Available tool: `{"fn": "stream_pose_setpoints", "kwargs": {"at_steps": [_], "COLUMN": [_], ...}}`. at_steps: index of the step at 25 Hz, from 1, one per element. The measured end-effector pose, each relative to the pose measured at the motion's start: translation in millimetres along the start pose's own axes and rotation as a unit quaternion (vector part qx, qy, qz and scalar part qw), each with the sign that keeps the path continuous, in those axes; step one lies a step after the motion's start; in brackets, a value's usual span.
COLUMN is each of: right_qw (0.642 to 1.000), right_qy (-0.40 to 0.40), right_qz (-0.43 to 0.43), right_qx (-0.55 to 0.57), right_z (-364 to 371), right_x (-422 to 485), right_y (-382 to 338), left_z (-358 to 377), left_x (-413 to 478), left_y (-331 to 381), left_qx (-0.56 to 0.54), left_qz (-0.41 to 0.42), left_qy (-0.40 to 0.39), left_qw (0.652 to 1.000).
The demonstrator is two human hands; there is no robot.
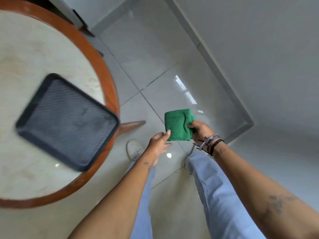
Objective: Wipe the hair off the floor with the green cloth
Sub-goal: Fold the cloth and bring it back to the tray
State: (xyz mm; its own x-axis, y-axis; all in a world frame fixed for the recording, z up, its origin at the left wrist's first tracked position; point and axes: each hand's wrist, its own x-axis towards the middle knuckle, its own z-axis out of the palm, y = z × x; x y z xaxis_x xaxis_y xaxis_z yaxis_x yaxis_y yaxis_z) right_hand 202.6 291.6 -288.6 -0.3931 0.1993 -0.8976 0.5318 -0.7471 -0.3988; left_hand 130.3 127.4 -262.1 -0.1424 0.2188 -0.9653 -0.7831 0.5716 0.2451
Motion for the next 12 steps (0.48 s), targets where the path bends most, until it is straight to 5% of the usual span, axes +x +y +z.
{"fn": "stream_pose_setpoints", "kwargs": {"at_steps": [2,5,12], "right_qw": [0.993,0.967,0.788], "right_qy": [-0.118,-0.212,-0.077], "right_qz": [0.008,-0.015,-0.244], "right_qx": [0.010,-0.142,-0.559], "right_z": [39,105,258], "right_x": [-64,-124,-114], "right_y": [-42,-84,-50], "left_z": [-19,-64,-159], "left_x": [-63,-132,-162], "left_y": [20,39,37], "left_qx": [-0.078,-0.108,-0.175], "left_qz": [0.072,0.149,0.125], "left_qy": [-0.008,0.034,0.207], "left_qw": [0.994,0.982,0.954]}}
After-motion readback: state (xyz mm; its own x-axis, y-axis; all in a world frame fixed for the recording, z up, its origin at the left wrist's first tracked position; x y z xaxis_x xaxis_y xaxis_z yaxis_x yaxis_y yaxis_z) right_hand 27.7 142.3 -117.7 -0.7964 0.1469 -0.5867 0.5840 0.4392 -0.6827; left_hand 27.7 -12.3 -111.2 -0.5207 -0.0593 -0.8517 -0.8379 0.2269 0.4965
